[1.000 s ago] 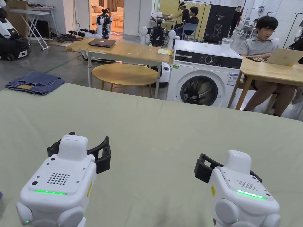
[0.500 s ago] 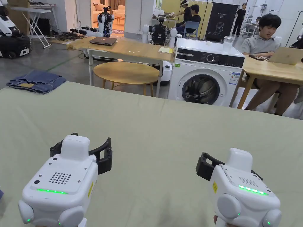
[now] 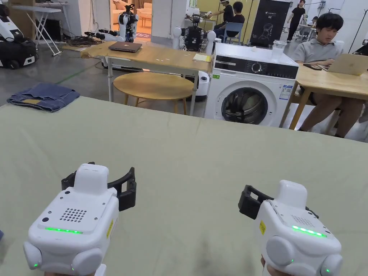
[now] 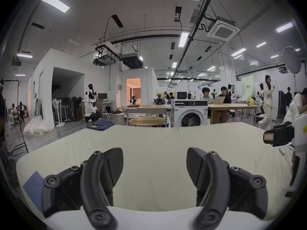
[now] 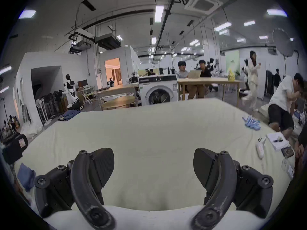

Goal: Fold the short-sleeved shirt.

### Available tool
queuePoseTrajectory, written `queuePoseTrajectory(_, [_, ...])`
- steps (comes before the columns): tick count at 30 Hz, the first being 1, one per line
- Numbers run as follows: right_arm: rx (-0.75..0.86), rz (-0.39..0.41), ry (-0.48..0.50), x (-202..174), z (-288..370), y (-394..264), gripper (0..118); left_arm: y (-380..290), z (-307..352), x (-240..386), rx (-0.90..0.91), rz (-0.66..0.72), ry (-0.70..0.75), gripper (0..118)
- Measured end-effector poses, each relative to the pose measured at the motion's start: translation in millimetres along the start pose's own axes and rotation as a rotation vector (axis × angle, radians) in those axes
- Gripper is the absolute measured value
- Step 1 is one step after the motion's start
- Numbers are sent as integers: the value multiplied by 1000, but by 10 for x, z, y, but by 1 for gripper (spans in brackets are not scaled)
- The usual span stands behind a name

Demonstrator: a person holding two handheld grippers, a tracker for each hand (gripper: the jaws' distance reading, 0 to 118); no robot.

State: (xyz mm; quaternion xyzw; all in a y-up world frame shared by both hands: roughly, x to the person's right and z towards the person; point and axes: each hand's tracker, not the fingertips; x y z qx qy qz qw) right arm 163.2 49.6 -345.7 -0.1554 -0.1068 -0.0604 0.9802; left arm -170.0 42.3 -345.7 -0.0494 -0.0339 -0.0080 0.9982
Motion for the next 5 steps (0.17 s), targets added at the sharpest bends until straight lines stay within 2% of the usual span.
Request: queuePoseTrajectory(5, [20, 21, 34, 51, 14, -16, 99, -18, -6, 24, -2, -1, -3, 79])
